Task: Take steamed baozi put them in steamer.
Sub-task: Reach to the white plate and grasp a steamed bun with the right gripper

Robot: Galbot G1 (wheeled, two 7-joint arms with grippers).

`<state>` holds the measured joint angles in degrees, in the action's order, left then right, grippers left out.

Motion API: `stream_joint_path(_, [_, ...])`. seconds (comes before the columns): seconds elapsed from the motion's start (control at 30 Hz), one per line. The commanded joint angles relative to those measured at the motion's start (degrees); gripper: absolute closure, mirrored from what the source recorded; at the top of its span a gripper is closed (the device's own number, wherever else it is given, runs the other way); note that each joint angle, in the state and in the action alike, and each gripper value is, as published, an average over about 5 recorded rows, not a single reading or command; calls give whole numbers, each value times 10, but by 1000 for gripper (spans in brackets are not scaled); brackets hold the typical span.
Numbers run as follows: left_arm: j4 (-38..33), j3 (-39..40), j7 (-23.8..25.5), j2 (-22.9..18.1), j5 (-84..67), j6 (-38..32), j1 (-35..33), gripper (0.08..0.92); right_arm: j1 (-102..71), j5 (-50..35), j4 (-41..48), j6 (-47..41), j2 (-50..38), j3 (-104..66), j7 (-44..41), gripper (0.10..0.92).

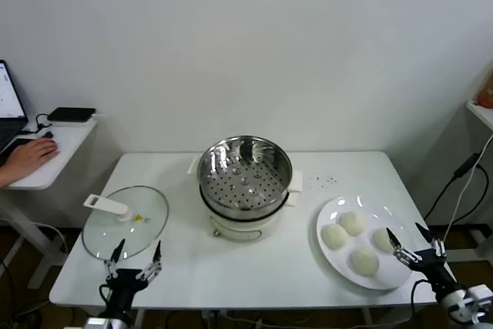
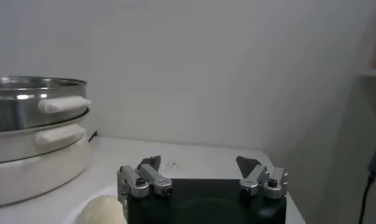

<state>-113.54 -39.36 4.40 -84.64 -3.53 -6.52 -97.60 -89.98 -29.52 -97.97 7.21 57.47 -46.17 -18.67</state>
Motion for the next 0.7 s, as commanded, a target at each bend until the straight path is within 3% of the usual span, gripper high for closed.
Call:
stream_joint_path(0.03, [1, 1, 0, 0, 0, -2, -1, 177, 67, 72, -20, -39, -83, 22, -40, 203])
stream_joint_path(0.17, [-2, 4, -3, -2, -5, -6, -7, 177, 155, 82, -12, -100, -187, 89, -112, 203])
stream_joint_path(0.37, [-8, 9, -6, -5, -9, -9, -10, 177, 362, 123, 68, -151, -341, 259, -300, 203])
stream_joint_path(0.7, [0, 13, -7, -4, -9, -11, -6, 177, 765, 144, 202, -139, -399, 678, -449, 203])
